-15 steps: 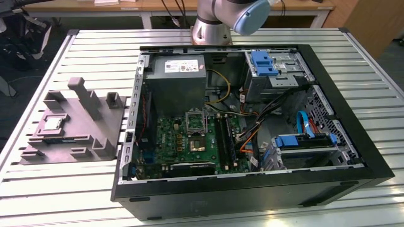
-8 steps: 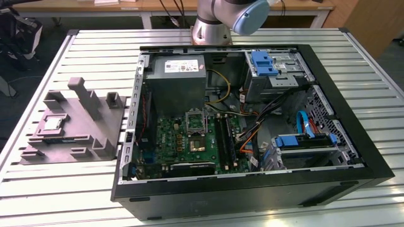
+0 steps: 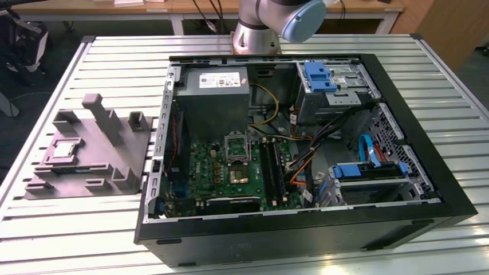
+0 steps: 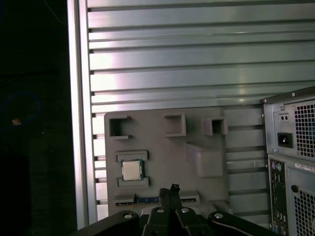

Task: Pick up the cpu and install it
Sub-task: 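Reach for the cpu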

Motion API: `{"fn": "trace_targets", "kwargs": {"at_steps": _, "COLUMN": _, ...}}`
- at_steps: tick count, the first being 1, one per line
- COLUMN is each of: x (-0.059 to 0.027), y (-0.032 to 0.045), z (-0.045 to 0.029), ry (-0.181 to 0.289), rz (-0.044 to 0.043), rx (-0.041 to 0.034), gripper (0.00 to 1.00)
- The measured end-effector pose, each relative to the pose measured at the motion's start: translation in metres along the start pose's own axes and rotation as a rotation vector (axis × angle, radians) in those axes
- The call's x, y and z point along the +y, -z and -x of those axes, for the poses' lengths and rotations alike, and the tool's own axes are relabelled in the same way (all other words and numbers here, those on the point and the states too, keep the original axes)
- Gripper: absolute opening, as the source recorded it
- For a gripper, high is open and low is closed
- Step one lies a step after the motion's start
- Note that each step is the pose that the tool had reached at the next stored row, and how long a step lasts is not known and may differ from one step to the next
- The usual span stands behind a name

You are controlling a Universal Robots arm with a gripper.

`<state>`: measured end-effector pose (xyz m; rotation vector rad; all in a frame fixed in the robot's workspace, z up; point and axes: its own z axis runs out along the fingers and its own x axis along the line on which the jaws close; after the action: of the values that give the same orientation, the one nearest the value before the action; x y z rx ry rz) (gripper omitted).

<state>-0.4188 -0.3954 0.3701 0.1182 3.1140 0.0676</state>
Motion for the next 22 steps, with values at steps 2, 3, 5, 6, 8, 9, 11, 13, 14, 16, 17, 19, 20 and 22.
{"fn": "trace_targets", "kwargs": {"at_steps": 2, "x": -0.0003, "y": 0.0001, "z": -0.0029, "ry": 0.000, "rz": -0.0001, "rx": 0.0000, "gripper": 0.11}}
{"fn": "trace_targets", "kwargs": {"at_steps": 3, "x": -0.0004, "y": 0.0001, "z": -0.0046, "ry": 0.000, "rz": 0.0000, "rx": 0.0000, "gripper": 0.11}}
{"fn": "trace_targets", "kwargs": {"at_steps": 5, "x": -0.0007, "y": 0.0001, "z": -0.0085, "ry": 0.000, "rz": 0.0000, "rx": 0.0000, "gripper": 0.11}}
{"fn": "trace_targets", "kwargs": {"at_steps": 6, "x": -0.0008, "y": 0.0001, "z": -0.0103, "ry": 0.000, "rz": 0.0000, "rx": 0.0000, "gripper": 0.11}}
{"fn": "trace_targets", "kwargs": {"at_steps": 8, "x": -0.0011, "y": 0.0002, "z": -0.0141, "ry": 0.000, "rz": -0.0001, "rx": 0.0001, "gripper": 0.11}}
{"fn": "trace_targets", "kwargs": {"at_steps": 9, "x": -0.0012, "y": 0.0001, "z": -0.0162, "ry": 0.000, "rz": 0.0000, "rx": 0.0000, "gripper": 0.11}}
{"fn": "trace_targets", "kwargs": {"at_steps": 11, "x": -0.0016, "y": 0.0002, "z": -0.0207, "ry": 0.000, "rz": -0.0001, "rx": 0.0001, "gripper": 0.11}}
{"fn": "trace_targets", "kwargs": {"at_steps": 13, "x": -0.0019, "y": 0.0001, "z": -0.0249, "ry": 0.000, "rz": 0.0000, "rx": -0.0001, "gripper": 0.11}}
{"fn": "trace_targets", "kwargs": {"at_steps": 14, "x": -0.0020, "y": 0.0002, "z": -0.0266, "ry": 0.000, "rz": -0.0001, "rx": 0.0000, "gripper": 0.11}}
{"fn": "trace_targets", "kwargs": {"at_steps": 16, "x": -0.0022, "y": 0.0002, "z": -0.0282, "ry": 0.000, "rz": 0.0000, "rx": 0.0000, "gripper": 0.11}}
{"fn": "trace_targets", "kwargs": {"at_steps": 17, "x": -0.0022, "y": 0.0003, "z": -0.0283, "ry": 0.000, "rz": 0.0000, "rx": 0.0000, "gripper": 0.11}}
{"fn": "trace_targets", "kwargs": {"at_steps": 19, "x": -0.0022, "y": 0.0002, "z": -0.0292, "ry": 0.000, "rz": 0.0000, "rx": 0.0000, "gripper": 0.11}}
{"fn": "trace_targets", "kwargs": {"at_steps": 20, "x": -0.0023, "y": 0.0003, "z": -0.0306, "ry": 0.000, "rz": 0.0000, "rx": 0.0000, "gripper": 0.11}}
{"fn": "trace_targets", "kwargs": {"at_steps": 22, "x": -0.0026, "y": 0.0004, "z": -0.0342, "ry": 0.000, "rz": -0.0001, "rx": 0.0001, "gripper": 0.11}}
